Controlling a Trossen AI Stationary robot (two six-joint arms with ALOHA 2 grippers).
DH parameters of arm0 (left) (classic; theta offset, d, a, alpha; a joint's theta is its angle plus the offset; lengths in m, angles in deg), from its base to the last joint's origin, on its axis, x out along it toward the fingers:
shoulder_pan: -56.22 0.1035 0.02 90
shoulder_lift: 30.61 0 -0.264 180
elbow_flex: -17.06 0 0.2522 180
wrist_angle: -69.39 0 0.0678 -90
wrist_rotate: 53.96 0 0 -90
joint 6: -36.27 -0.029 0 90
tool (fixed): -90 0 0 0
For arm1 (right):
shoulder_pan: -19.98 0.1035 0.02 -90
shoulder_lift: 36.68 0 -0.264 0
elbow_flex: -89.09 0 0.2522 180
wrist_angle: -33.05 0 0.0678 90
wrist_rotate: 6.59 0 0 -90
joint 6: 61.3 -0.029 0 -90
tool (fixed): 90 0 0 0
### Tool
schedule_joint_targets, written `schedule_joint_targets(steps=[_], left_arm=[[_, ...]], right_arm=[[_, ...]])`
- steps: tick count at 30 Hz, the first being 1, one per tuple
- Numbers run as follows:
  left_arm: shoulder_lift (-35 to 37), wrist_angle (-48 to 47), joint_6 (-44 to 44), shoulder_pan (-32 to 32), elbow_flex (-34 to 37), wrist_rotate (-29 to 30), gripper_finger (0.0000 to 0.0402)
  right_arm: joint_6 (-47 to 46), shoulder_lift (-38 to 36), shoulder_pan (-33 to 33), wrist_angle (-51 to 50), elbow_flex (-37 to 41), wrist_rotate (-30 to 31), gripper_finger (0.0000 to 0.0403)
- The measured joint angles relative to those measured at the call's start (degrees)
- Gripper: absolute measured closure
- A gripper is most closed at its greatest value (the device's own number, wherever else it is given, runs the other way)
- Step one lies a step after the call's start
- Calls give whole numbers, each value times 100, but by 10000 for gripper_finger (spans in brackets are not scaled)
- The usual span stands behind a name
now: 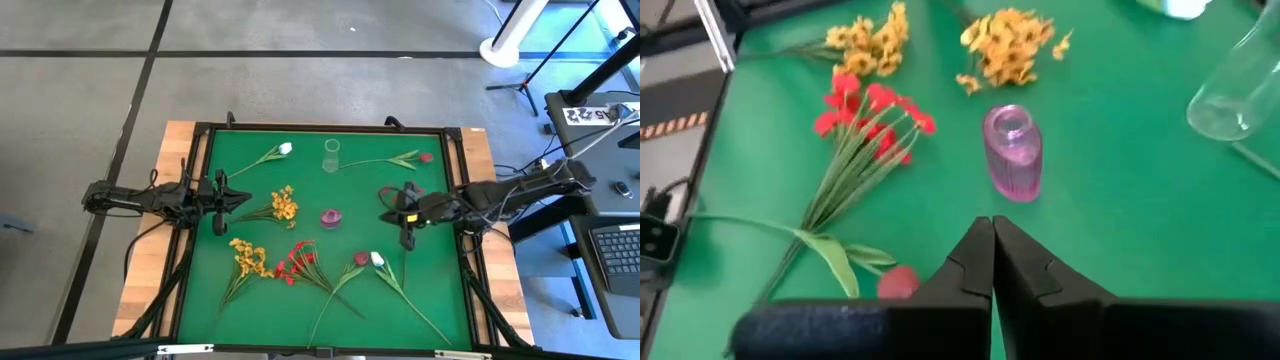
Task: Sort flowers into vase by color
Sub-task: Put the left red flowers into the pink vase
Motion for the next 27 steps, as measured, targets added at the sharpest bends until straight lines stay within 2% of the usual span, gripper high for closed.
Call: schedule_joint_targets(steps=[8, 14, 19, 27], left_arm=[[2, 0, 0, -2, -2, 0, 401], [1, 0, 0, -2, -1, 0, 401], [1, 0, 0, -1, -2, 0, 401], [1, 0, 0, 0, -2, 0, 401]], right_arm=[[2, 348, 0, -26, -17, -1, 402], [-361, 356, 0, -395, -17, 401, 383], [-1504, 356, 0, -1426, -20, 731, 348], [-3741, 355, 0, -3093, -20, 684, 306]])
